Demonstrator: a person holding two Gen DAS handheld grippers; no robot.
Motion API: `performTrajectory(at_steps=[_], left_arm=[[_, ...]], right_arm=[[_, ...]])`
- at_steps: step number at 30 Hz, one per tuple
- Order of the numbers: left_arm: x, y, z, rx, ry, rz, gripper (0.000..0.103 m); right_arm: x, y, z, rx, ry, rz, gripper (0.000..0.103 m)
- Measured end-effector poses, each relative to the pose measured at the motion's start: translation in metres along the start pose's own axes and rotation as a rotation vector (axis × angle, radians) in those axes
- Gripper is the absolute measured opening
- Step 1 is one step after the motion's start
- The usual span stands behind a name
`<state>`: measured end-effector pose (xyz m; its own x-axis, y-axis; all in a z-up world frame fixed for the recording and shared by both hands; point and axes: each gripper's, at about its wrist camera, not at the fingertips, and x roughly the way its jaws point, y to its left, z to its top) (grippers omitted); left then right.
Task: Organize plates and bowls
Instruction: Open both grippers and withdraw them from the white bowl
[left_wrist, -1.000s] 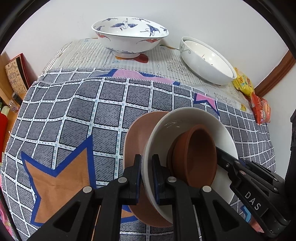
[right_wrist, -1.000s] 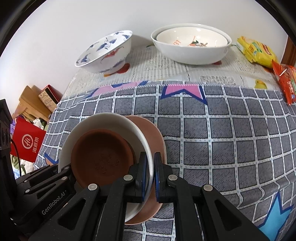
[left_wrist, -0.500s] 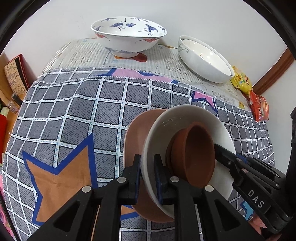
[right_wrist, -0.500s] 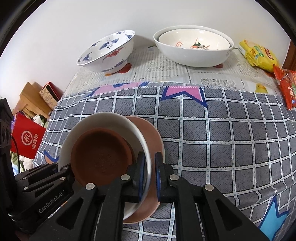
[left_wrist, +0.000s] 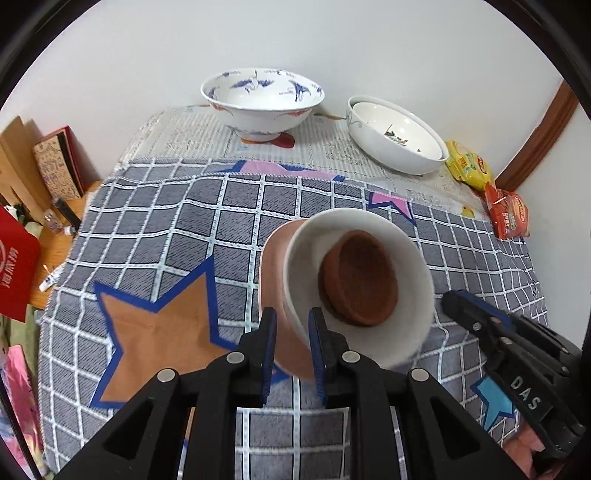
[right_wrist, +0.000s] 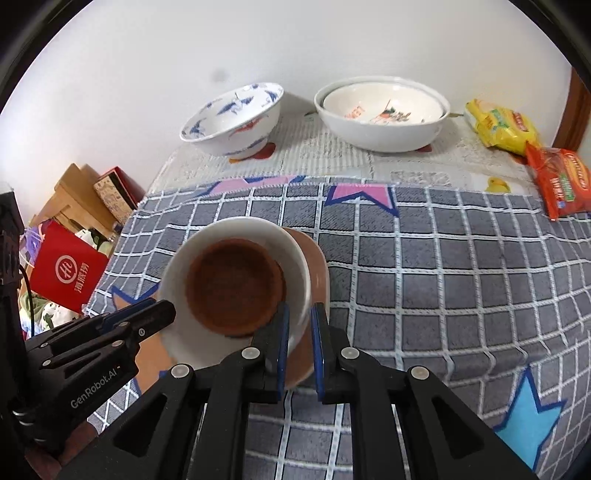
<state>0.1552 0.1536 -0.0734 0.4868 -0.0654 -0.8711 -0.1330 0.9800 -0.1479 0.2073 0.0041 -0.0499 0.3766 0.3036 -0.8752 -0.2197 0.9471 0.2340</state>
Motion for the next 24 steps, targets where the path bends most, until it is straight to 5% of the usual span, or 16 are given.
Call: performTrajectory(at_steps=[5, 10, 18, 24], left_arm=[[-0.028, -0.018, -0.016, 0.023, -0.041, -0.012, 0.018], [-0.06, -0.046, -0.038, 0.071, -0.099, -0.016, 0.038], [-0.11, -0.085, -0.078, 0.1, -0.194, -0.015, 0.064], [-0.14, -0.102, -0.107, 0.098, -0.253, 0.002, 0.074]], right_arm=[[-0.048, -0.005, -0.018, -0.023, -0.084, -0.051, 0.018], [-0.097, -0.014, -0.043, -0.034, -0.167, -0.11, 0.039], [-0.165, -0.037, -0.091, -0.007, -0.254, -0.176, 0.04], [-0.201, -0.053, -0.127, 0.035, -0.274, -0.188, 0.041]])
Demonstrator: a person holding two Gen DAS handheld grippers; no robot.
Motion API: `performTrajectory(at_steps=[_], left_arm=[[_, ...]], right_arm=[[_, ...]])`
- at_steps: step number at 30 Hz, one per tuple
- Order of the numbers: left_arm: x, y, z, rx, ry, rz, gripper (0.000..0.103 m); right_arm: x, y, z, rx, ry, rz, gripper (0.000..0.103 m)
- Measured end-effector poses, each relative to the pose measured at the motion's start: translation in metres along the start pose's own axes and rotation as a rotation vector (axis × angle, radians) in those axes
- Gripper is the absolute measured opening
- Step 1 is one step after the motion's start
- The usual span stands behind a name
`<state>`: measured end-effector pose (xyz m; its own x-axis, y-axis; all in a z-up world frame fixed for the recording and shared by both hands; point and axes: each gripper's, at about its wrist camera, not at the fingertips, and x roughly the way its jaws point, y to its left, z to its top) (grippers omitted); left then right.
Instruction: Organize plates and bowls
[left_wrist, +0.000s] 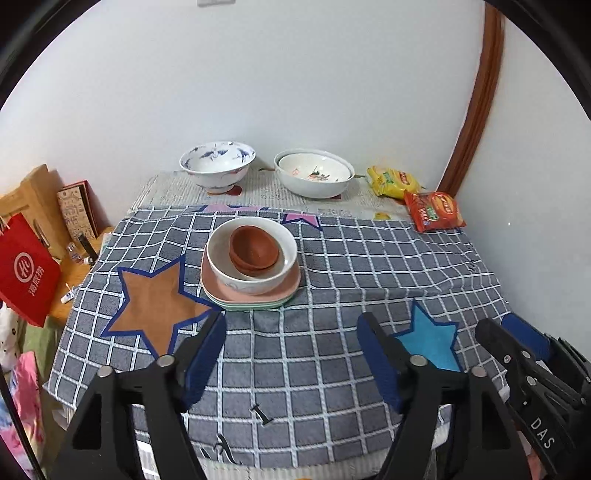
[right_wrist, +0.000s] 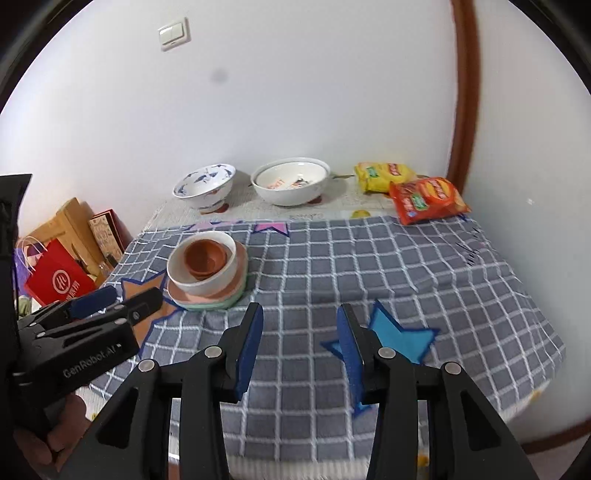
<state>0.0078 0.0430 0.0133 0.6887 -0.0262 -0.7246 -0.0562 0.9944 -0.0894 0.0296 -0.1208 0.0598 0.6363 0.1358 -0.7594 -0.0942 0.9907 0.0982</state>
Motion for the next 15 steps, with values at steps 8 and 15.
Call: performTrajectory(at_steps=[8, 15], left_arm=[[-0.03, -0.016, -0.009, 0.028, -0.063, 0.043, 0.08], [-0.041, -0.022, -0.011, 0.03, -0.084, 0.043, 0.088]], right_arm=[[-0.026, -0.022, -0.015, 0.011, -0.002, -0.063, 0.073], [-0.032, -0.022, -0.019, 0.0, -0.016, -0.11, 0.081]])
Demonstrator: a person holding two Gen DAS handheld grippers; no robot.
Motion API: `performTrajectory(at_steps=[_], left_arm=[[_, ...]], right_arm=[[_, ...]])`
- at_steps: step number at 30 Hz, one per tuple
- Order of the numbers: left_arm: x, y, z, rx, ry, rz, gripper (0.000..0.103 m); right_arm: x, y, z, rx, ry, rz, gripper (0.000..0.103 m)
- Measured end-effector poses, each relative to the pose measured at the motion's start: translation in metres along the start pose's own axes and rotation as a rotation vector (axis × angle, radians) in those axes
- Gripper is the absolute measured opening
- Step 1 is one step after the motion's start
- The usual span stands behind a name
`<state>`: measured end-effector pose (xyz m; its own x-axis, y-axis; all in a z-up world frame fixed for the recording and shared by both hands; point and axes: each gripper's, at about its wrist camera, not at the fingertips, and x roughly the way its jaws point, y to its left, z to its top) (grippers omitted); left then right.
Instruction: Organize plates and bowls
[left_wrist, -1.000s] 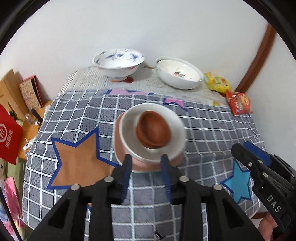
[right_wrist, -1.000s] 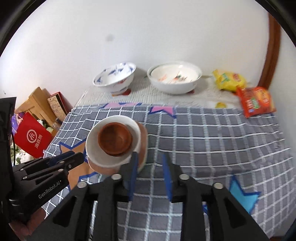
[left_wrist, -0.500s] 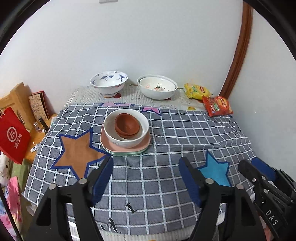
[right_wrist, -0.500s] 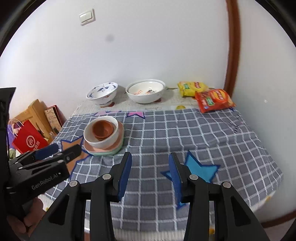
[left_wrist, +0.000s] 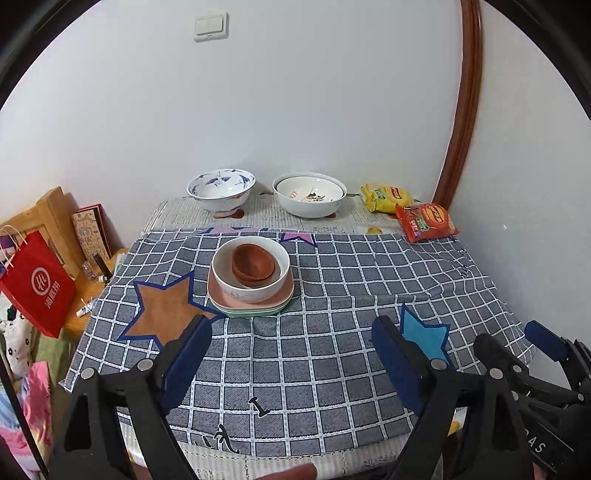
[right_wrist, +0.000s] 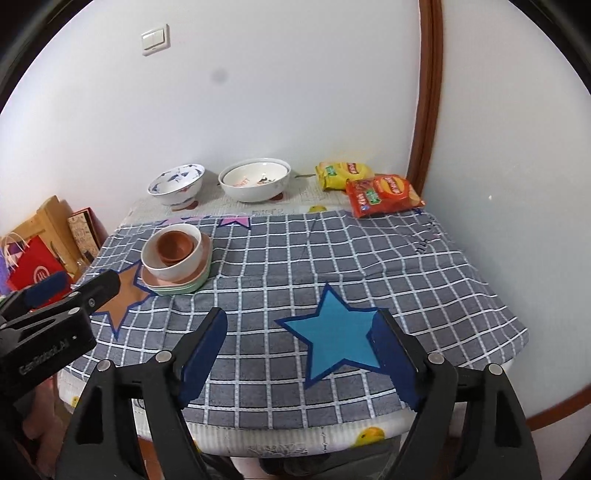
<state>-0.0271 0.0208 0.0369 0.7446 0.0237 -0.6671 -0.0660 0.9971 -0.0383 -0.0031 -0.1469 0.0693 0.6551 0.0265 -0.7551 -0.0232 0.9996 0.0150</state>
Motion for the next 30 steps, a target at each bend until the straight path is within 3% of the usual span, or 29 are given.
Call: performTrajectory(at_steps=[30], left_arm=[[-0.009, 0.002, -0.004, -0.003, -0.004, 0.023, 0.088]], right_arm=[[-0.012, 0.004, -0.003, -0.004, -0.037, -0.005, 0.085]])
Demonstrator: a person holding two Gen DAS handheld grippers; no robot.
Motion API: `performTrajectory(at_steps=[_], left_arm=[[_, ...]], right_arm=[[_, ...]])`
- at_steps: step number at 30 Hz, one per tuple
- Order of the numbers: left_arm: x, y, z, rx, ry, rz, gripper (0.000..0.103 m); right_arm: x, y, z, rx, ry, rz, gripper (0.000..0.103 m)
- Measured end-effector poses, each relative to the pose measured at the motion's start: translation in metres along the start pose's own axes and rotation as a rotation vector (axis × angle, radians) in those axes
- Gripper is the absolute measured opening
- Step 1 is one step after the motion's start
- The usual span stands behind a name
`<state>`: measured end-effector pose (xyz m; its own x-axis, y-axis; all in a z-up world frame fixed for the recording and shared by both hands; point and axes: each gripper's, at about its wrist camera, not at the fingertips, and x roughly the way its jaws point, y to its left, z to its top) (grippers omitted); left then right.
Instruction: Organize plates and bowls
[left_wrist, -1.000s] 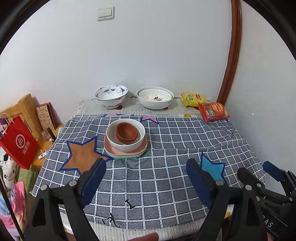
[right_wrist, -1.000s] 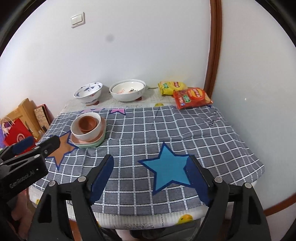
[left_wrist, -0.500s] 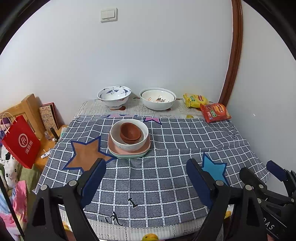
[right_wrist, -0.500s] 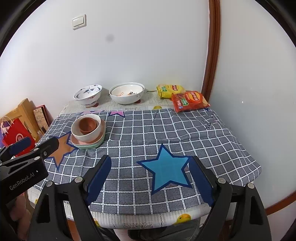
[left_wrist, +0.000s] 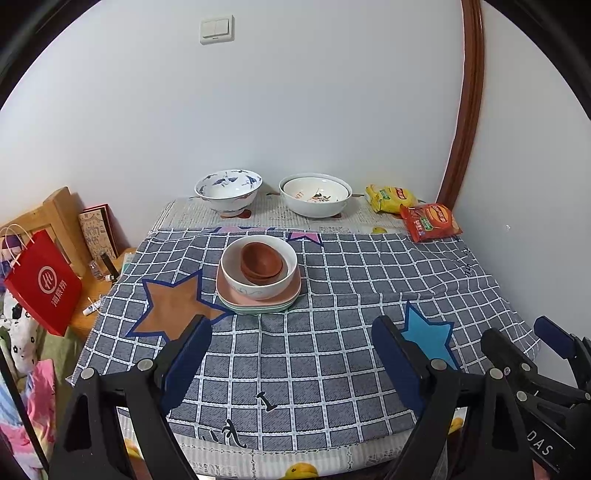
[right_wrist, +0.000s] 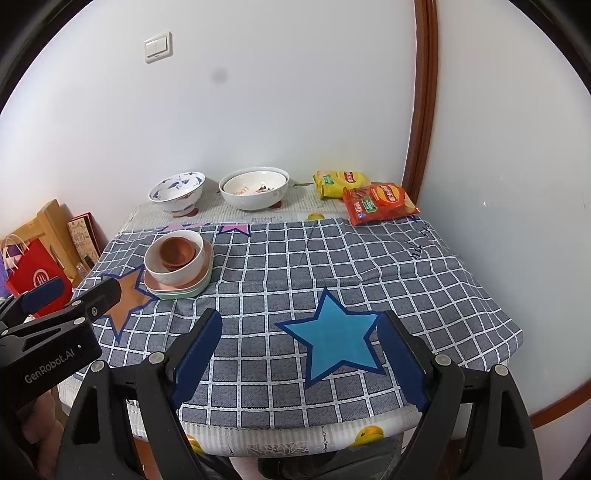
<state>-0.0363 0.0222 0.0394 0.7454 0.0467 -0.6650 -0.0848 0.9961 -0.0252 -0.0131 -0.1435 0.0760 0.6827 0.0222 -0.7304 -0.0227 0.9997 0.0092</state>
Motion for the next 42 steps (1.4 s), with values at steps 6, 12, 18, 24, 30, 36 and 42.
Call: performTrajectory(at_steps=[6, 12, 18, 24, 30, 36, 42], left_arm=[[0.0, -0.0007, 0.0001, 0.0, -0.001, 0.0, 0.088], [-0.0014, -0.0013, 0.0, 0.0, -0.003, 0.001, 0.088], [-0.0014, -0.0014, -0.0006, -0.001, -0.003, 0.003, 0.088], [-0.0016, -0.0016, -0.0002, -0.001, -0.002, 0.001, 0.088], [-0.0014, -0.0019, -0.0003, -0.001, -0.002, 0.001, 0.088], [-0.0014, -0.0022, -0.0003, 0.0, -0.002, -0.001, 0.088], [-0.0018, -0.002, -0.0007, 0.0, -0.003, 0.0, 0.088]], right_arm=[[-0.0013, 0.0008, 0.0, 0.001, -0.004, -0.001, 0.085], [-0.0034, 0.0016, -0.0003, 0.003, -0.009, -0.001, 0.085], [-0.0035, 0.0017, -0.0004, 0.002, -0.011, 0.002, 0.085], [-0.0038, 0.0024, -0.0005, 0.003, -0.011, 0.001, 0.085], [-0.0047, 0.003, -0.0009, 0.004, -0.011, 0.001, 0.085], [-0.0052, 0.0037, -0.0012, 0.003, -0.014, 0.0, 0.085], [-0.005, 0.0037, -0.0008, 0.002, -0.015, 0.001, 0.085]])
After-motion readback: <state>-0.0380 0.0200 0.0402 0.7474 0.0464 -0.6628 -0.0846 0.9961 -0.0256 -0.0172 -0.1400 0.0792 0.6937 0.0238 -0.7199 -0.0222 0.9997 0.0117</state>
